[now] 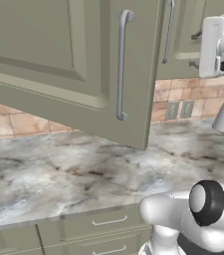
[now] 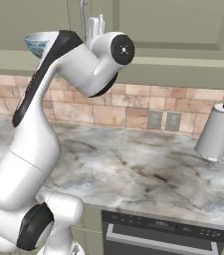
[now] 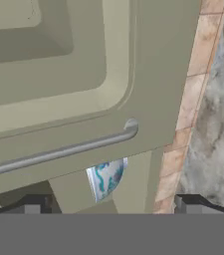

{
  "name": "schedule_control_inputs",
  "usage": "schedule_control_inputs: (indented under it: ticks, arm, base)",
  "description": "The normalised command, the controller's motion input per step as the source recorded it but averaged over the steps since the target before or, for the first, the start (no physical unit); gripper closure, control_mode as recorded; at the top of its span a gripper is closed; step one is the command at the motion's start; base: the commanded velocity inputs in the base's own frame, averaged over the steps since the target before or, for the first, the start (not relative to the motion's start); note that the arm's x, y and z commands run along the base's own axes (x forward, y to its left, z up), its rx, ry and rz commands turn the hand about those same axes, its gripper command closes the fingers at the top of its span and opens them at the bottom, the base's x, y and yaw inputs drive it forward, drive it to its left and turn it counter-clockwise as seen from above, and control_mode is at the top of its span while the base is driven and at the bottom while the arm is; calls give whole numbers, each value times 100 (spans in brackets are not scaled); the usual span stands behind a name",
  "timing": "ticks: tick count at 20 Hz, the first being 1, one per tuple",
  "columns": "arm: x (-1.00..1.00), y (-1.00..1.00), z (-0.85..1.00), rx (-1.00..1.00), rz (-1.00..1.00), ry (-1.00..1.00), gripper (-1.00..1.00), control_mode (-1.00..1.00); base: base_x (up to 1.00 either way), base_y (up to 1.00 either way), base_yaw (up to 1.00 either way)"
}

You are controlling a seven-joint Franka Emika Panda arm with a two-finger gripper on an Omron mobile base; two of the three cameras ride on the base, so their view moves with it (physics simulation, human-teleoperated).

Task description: Open the cabinet. Pick the bowls from the counter and place them in the cabinet. Then close the cabinet.

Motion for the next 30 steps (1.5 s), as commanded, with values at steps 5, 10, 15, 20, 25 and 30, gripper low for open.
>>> schedule_control_inputs:
  ticks: [5,10,15,20,25,30]
  arm:
    - [-98,-1,31,0,0,3,-100,-100]
    - [-100,-15,17,0,0,3,-100,-100]
    - [-97,-21,23,0,0,8,-100,-100]
    - [-78,-14,1,0,0,3,-100,-100]
    - [-98,-13,0,0,0,-10,-100,-100]
    - [-85,-3,0,1,0,-5,-100,-100]
  base:
    - [0,0,0]
    - [0,0,0]
    - [0,0,0]
    - [0,0,0]
    - [0,0,0]
    - [0,0,0]
